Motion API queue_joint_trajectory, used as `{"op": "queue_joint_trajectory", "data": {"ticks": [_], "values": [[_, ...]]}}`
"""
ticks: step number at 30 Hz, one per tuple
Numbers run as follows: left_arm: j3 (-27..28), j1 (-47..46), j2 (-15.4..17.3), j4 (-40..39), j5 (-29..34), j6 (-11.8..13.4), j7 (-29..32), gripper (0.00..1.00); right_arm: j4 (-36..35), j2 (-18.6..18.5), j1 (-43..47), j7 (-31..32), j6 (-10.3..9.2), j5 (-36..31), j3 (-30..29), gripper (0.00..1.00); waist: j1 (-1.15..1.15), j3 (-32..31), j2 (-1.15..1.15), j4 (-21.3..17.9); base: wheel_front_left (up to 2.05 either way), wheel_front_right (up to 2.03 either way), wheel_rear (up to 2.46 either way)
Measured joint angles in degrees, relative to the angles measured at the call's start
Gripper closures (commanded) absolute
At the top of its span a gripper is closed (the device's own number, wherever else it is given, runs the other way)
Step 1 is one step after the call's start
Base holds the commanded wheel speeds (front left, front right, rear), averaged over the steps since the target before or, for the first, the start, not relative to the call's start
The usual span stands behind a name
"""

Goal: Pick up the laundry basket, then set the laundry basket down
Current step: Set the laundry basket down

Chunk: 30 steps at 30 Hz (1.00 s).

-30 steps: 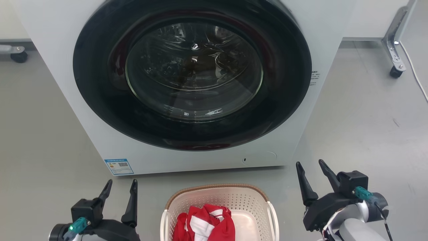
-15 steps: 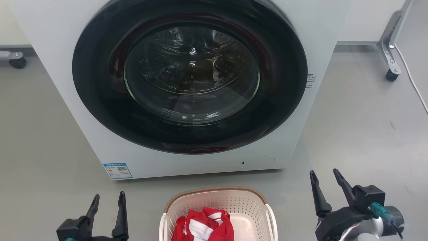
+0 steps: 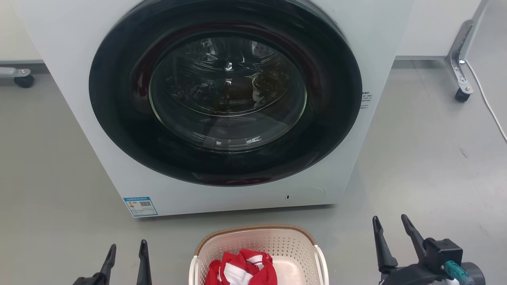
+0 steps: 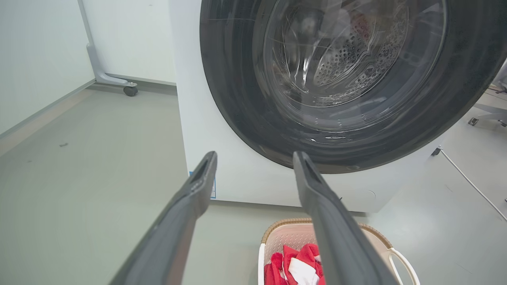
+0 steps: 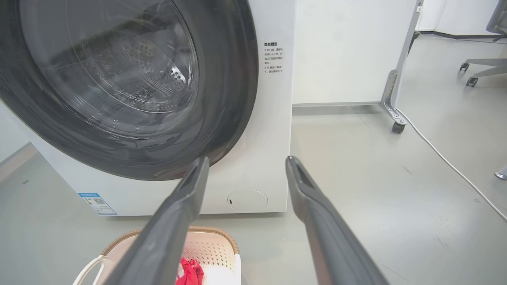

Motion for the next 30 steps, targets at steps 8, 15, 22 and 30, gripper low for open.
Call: {"op": "queue_joint_trajectory", "data": {"ticks": [8, 15, 22, 30], "values": [[0.82, 1.14, -0.8, -1.46, 2.01, 0.0, 0.02, 0.0, -2.52, 0.85, 2.09, 0.0, 0.0, -2.33, -1.12, 0.0, 0.0, -0.39, 0.0, 0.08, 0.0, 0.0, 0.0], [1.27, 1.51, -1.07, -3.19, 2.91, 0.0, 0.59, 0.0, -4.6, 1.67, 3.19, 0.0, 0.0, -3.86, -2.03, 0.0, 0.0, -0.63, 0.0, 0.22, 0.0, 0.0, 0.0], [1.44, 1.6, -1.43, -5.35, 3.38, 0.0, 1.1, 0.0, -6.54, 2.0, 3.36, 0.0, 0.0, -5.01, -2.92, 0.0, 0.01, -0.76, 0.0, 0.25, 0.0, 0.0, 0.0], [1.26, 2.55, -1.78, -7.35, 3.94, 0.0, 2.2, 0.0, -7.56, 2.33, 4.32, 0.0, -0.01, -5.76, -3.6, 0.0, 0.01, -0.67, 0.0, 0.21, 0.0, 0.0, 0.0]]}}
